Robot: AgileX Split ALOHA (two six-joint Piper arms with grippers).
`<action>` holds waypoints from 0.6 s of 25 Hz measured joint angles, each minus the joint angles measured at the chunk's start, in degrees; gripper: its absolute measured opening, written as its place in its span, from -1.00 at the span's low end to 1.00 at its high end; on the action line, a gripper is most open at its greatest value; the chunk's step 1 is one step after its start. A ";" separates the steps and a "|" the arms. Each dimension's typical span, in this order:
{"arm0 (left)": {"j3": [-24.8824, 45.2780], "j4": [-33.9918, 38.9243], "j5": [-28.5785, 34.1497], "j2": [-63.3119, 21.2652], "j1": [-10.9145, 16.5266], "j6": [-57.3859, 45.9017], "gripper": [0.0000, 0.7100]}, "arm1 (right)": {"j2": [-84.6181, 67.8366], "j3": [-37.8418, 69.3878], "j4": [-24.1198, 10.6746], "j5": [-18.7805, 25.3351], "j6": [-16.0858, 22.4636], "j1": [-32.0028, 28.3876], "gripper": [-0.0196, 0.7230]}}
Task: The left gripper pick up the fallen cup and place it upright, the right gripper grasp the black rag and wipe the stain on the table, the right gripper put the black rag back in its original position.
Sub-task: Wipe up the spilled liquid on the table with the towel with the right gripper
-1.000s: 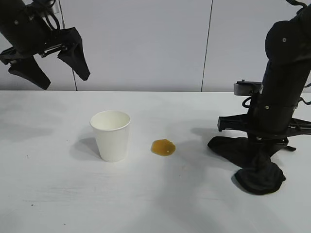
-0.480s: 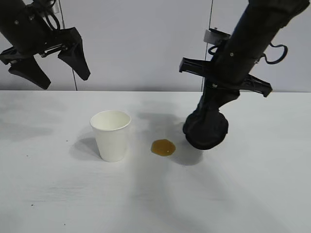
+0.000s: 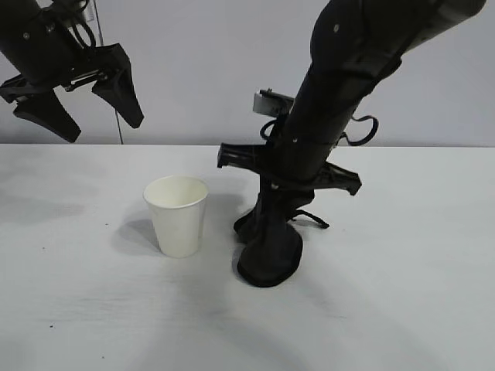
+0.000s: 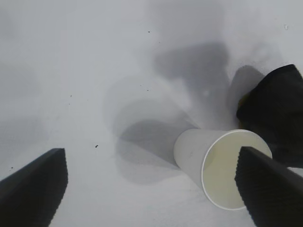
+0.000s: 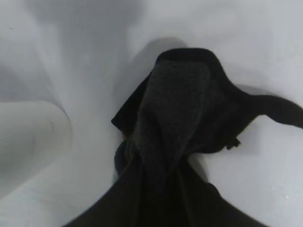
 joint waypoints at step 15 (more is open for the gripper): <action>0.00 0.00 0.06 0.00 0.00 0.00 0.95 | 1.00 -0.67 -14.49 0.44 10.31 -9.50 -0.71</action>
